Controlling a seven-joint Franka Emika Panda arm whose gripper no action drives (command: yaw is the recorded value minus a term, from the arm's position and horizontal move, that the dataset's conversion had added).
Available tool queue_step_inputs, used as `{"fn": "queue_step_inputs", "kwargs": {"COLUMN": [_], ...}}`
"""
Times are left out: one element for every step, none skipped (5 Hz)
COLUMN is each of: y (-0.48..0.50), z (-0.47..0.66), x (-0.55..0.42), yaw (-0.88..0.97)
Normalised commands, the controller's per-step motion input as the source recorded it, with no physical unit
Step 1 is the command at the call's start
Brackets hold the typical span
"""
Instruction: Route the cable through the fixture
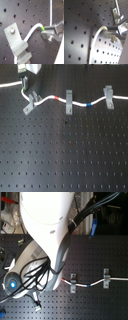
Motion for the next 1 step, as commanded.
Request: {"fn": "queue_step_inputs", "kwargs": {"y": [-0.01], "z": [0.0], "x": [-0.005], "yaw": [0.0]}}
